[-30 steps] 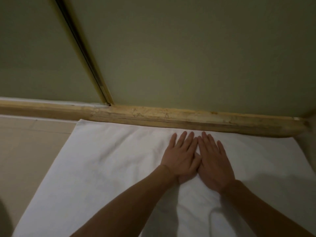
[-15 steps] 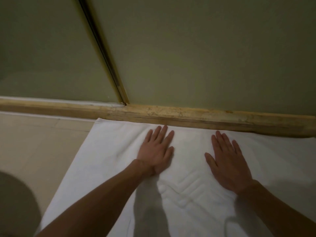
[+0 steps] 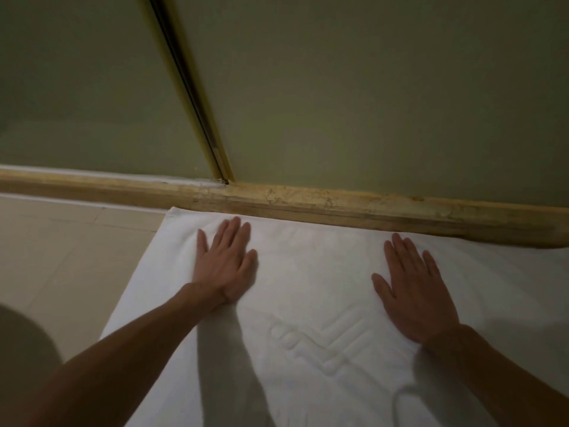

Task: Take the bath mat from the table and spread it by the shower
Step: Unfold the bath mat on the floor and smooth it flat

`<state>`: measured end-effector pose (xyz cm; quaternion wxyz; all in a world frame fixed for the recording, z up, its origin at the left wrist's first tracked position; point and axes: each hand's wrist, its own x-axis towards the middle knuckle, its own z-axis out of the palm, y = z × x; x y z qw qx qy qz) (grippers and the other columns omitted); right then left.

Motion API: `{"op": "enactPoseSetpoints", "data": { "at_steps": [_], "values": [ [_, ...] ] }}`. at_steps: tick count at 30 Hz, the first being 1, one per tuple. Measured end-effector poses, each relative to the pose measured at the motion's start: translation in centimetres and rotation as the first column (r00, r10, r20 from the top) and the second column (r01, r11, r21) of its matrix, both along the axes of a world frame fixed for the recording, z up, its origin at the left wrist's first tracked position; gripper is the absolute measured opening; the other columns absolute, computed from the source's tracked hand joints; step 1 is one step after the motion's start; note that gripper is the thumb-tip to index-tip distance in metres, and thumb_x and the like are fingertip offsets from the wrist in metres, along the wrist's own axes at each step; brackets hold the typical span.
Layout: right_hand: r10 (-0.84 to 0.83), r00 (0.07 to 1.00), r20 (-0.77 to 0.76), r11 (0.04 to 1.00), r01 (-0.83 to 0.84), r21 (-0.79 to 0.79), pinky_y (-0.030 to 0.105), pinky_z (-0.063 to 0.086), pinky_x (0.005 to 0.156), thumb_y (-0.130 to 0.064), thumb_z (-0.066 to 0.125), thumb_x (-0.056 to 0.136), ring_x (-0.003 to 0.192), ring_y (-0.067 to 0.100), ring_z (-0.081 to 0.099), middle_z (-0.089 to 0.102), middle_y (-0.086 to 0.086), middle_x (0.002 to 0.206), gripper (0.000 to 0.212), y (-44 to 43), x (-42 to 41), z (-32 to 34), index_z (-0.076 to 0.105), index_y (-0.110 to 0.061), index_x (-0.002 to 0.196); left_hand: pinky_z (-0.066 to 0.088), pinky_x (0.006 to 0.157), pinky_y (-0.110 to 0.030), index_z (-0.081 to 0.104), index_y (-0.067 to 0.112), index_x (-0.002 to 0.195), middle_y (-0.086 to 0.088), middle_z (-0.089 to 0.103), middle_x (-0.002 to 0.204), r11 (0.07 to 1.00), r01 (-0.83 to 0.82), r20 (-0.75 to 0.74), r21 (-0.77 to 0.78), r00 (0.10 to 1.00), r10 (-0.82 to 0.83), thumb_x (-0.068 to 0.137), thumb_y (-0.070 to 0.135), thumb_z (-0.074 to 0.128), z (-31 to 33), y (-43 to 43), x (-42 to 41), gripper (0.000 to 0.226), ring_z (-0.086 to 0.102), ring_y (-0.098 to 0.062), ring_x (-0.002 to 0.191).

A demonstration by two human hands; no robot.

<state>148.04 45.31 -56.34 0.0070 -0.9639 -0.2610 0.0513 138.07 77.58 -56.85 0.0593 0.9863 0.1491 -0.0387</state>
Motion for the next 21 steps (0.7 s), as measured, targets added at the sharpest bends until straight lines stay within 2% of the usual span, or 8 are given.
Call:
{"op": "enactPoseSetpoints", "data": {
  "at_steps": [4,8,14,17,19,21],
  "values": [
    [-0.004,1.0,0.002,1.0,0.004,0.0,0.037,-0.006,0.118,-0.051,0.012,0.095,0.146,0.018,-0.009,-0.009,0.004,0.159,0.067,0.1,-0.1,0.2,0.0,-0.016,0.151,-0.011,0.112,-0.058,0.002,0.024,0.154,-0.004,-0.007,0.162,0.987,-0.159,-0.003,-0.002,0.987,0.159,0.087,0.063,0.006,0.0,2.5,-1.1,0.077,-0.01,-0.019,0.148],
    [-0.009,1.0,-0.011,1.0,0.009,-0.008,0.038,-0.005,0.119,-0.051,0.011,0.095,0.146,0.017,-0.01,-0.011,0.003,0.159,0.067,0.1,0.0,0.2,-0.003,-0.016,0.151,-0.012,0.113,-0.058,0.001,0.03,0.154,-0.004,-0.009,0.162,0.995,-0.101,-0.027,0.002,0.994,0.101,0.083,0.069,0.0,0.0,4.5,-1.7,0.081,-0.013,-0.019,0.147],
    [-0.013,1.0,-0.014,1.0,0.013,-0.007,0.037,-0.005,0.119,-0.051,0.01,0.094,0.145,0.016,-0.01,-0.011,0.003,0.159,0.068,0.3,0.0,0.2,-0.004,-0.016,0.151,0.006,0.112,-0.062,0.022,0.038,0.14,-0.016,0.013,0.156,0.993,-0.115,0.036,-0.006,0.993,0.115,0.081,0.072,0.012,0.2,5.2,-1.6,0.07,0.005,-0.03,0.146],
    [-0.014,1.0,-0.012,1.0,0.014,0.0,0.037,-0.005,0.118,-0.051,0.012,0.094,0.146,0.017,-0.009,-0.009,0.004,0.159,0.068,0.3,0.0,0.3,-0.002,-0.016,0.151,0.006,0.111,-0.062,0.03,0.036,0.134,-0.018,0.01,0.157,0.986,-0.165,0.098,-0.017,0.981,0.166,0.08,0.074,0.017,0.0,5.5,-1.4,0.067,0.003,-0.034,0.146],
    [-0.015,1.0,-0.011,1.0,0.015,0.014,0.037,-0.005,0.118,-0.05,0.014,0.095,0.146,0.017,-0.008,-0.007,0.004,0.16,0.067,0.3,0.0,0.3,0.001,-0.016,0.151,-0.002,0.112,-0.06,0.023,0.03,0.143,-0.016,-0.003,0.161,0.975,-0.222,0.083,-0.03,0.971,0.224,0.08,0.076,0.014,-0.1,6.2,-1.4,0.078,-0.005,-0.032,0.147],
    [-0.016,1.0,-0.009,1.0,0.016,0.006,0.037,-0.005,0.118,-0.05,0.014,0.094,0.146,0.017,-0.008,-0.007,0.004,0.159,0.068,0.3,0.0,0.2,0.001,-0.016,0.151,-0.009,0.113,-0.057,0.004,0.021,0.153,-0.009,-0.013,0.161,0.976,-0.219,0.023,-0.021,0.975,0.219,0.079,0.079,0.005,-0.3,7.1,-1.5,0.094,-0.013,-0.026,0.147]
  ]
}}
